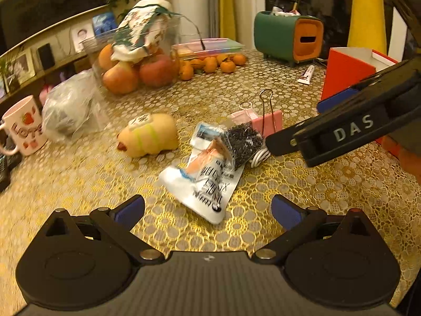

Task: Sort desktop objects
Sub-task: 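Grasp the white snack packet with left tool while right tool reaches toward pink clip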

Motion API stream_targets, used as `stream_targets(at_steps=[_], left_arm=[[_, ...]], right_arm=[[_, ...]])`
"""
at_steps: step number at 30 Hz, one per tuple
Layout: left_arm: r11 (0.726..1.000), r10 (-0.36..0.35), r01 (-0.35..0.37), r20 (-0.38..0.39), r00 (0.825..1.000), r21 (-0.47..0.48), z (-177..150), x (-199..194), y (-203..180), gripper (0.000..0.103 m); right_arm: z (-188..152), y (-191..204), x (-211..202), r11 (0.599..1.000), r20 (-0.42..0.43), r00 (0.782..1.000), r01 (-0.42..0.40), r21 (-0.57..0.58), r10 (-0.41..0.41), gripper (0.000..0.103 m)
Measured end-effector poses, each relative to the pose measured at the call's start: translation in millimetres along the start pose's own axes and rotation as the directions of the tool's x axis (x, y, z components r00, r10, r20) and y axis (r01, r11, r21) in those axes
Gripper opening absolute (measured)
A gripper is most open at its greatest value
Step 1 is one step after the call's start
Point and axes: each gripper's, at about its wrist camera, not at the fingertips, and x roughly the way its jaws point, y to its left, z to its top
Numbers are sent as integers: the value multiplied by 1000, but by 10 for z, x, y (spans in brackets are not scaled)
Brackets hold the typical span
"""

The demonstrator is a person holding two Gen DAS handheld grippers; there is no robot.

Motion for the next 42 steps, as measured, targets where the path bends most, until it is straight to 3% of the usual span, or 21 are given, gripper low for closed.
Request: stream_targets(at_steps=[7,19,23,27,33,37,42], left_arm=[[993,-9,7,19,1000,119,44,170,-46,103],[986,-7,0,40,999,165,81,385,-15,103],[991,-43,39,28,999,130,106,433,54,103],[995,-92,92,-1,996,30,103,485,183,102],[994,-106,106,10,994,-3,88,459,182,91],[995,-99,100,20,995,-6,113,446,175,72],[996,-91,91,12,996,-11,106,424,155,70]], right_arm=[[-13,-25,195,1000,-43,999,-8,-2,7,97],[-19,-2,431,1000,-76,997,-7,7,7,96],[-17,-24,459,1000,-82,997,-9,6,9,94],[-19,-47,477,1000,-82,997,-15,4,16,91],[-34,-57,465,1000,-69,998,-16,10,16,88],[-43,-73,441,1000,-58,998,-8,22,9,81],[-69,-61,404,1000,-50,999,-4,9,4,78]])
